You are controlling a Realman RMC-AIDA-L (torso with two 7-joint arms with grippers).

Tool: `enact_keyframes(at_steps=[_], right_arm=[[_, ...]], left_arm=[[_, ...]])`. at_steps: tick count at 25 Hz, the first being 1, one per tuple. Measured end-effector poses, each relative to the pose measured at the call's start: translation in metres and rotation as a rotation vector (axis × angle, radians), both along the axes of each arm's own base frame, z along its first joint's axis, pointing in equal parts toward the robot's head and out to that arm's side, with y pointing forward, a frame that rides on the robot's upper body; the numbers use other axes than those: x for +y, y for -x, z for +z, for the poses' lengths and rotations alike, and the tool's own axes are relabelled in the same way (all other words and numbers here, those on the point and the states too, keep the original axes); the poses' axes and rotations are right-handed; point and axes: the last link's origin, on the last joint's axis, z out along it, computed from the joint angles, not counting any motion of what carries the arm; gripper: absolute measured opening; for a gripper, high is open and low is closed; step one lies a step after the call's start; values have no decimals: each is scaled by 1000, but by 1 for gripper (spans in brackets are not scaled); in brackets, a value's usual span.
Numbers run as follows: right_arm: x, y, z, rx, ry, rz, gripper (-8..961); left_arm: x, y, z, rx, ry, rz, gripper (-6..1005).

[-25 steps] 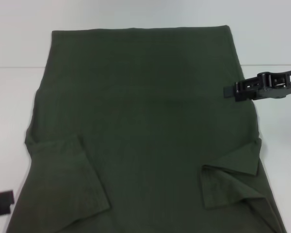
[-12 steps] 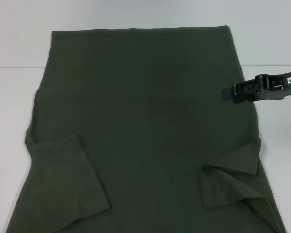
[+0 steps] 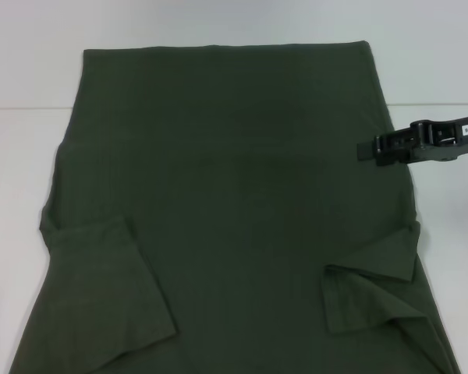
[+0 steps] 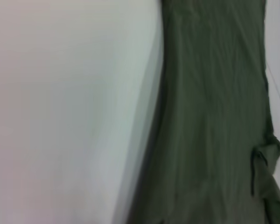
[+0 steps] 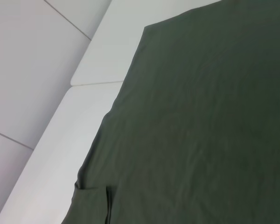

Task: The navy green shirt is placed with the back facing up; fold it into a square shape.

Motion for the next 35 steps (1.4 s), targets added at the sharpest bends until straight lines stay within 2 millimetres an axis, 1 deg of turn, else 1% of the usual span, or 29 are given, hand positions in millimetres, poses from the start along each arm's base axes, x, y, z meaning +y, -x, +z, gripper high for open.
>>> enact_keyframes(at_steps=[8, 21, 30, 35], right_arm=[[0, -1, 0, -3, 0, -2, 582], [-1, -2, 0, -4, 0, -4, 582], [-1, -2, 0, -4, -1, -5, 581], [-1, -2, 0, -4, -1, -1, 580]], left_arm=[[3, 7, -6, 12, -5, 55, 685], [11, 10, -7, 29, -17, 89, 674], [14, 10, -9, 36, -16, 86, 667], [20, 4, -15, 31, 2, 63, 663]])
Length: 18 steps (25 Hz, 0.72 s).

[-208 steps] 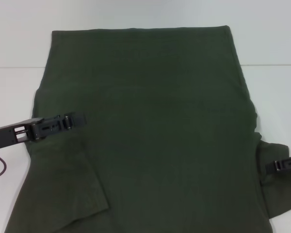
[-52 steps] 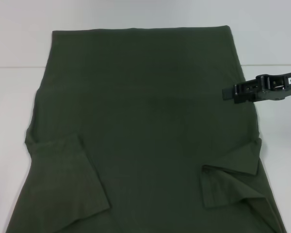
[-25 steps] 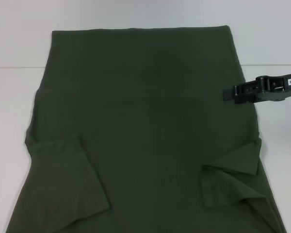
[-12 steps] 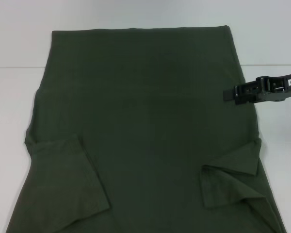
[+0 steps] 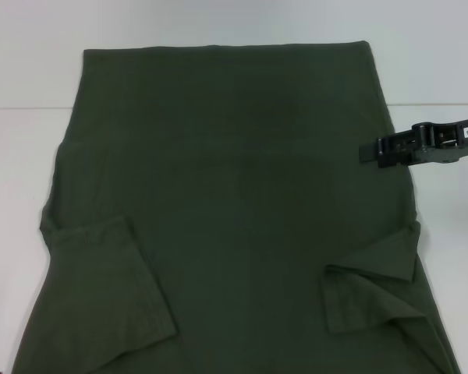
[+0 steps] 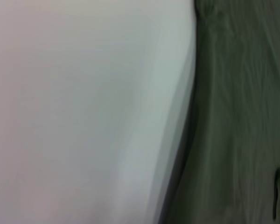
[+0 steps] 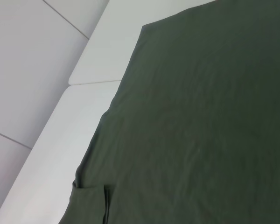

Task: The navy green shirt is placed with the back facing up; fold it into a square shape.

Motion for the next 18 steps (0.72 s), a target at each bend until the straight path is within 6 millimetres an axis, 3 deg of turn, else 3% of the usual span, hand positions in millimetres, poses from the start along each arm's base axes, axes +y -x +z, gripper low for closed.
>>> enact_keyframes(at_steps=[18], right_arm=[[-1, -1, 0, 9, 2, 0, 581]], left_arm=[[36, -22, -15, -19, 43, -97, 648]])
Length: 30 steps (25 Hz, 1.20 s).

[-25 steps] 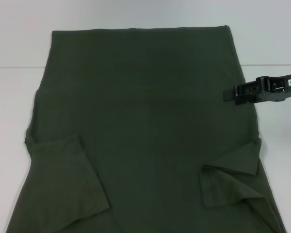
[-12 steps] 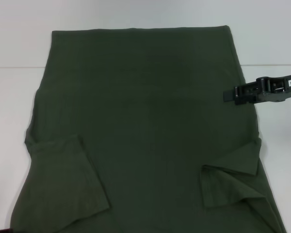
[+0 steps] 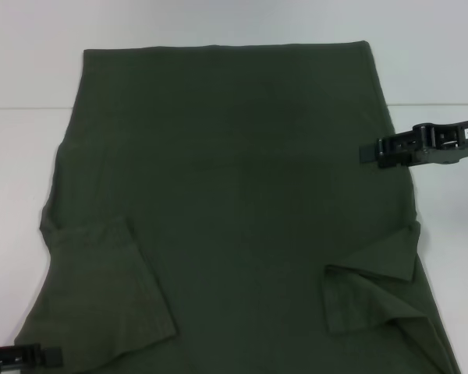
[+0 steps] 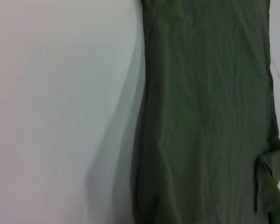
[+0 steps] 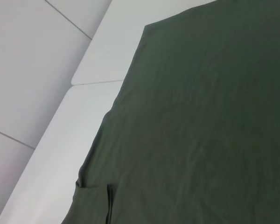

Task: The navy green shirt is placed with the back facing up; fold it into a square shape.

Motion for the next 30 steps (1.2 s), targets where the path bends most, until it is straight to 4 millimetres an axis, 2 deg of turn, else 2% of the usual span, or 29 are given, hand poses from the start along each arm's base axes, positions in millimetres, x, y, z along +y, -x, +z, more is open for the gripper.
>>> enact_keyframes(at_steps=[8, 19, 23, 25, 27, 30], right_arm=[[-1, -1, 1, 1, 2, -4, 581], [-5, -5, 3, -7, 20, -8, 580], [-18, -12, 4, -15, 89, -5, 580], [-31, -21, 12, -39, 147, -11, 581], [-36, -25, 15, -53, 161, -18, 581], [-47, -38, 23, -111, 192, -50, 581]], left_arm=[[1, 1, 1, 12, -18, 7, 642], [-1, 0, 2, 14, -12, -37, 193], [0, -8, 2, -9, -16, -143, 118], [2, -11, 4, -13, -25, -171, 80], [6, -11, 8, -5, -43, -188, 42], [12, -10, 12, 7, -57, -196, 44]])
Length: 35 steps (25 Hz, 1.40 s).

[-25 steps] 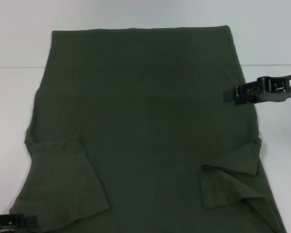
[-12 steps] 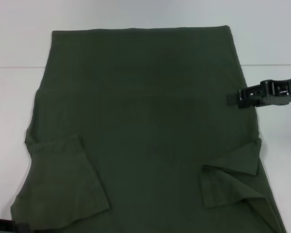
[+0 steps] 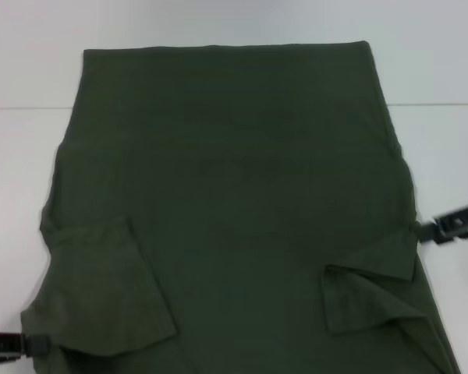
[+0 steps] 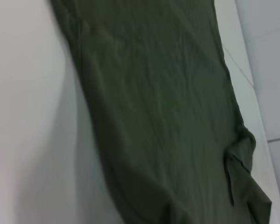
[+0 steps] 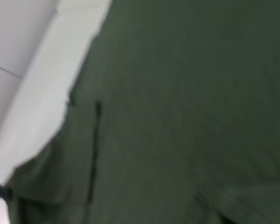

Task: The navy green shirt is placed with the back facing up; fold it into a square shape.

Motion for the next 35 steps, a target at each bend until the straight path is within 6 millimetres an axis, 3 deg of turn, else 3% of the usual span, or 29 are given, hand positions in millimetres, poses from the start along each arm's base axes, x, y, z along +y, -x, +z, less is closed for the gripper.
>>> enact_keyframes(at_steps=[15, 25, 35], right_arm=[[-52, -44, -15, -85, 172, -45, 582], [-67, -56, -27, -107, 219, -51, 581], [-71, -58, -34, -120, 233, -48, 580]], left_arm=[[24, -9, -2, 1, -15, -28, 52], [28, -9, -2, 5, -22, -23, 58], [26, -6, -1, 9, -31, -9, 64]])
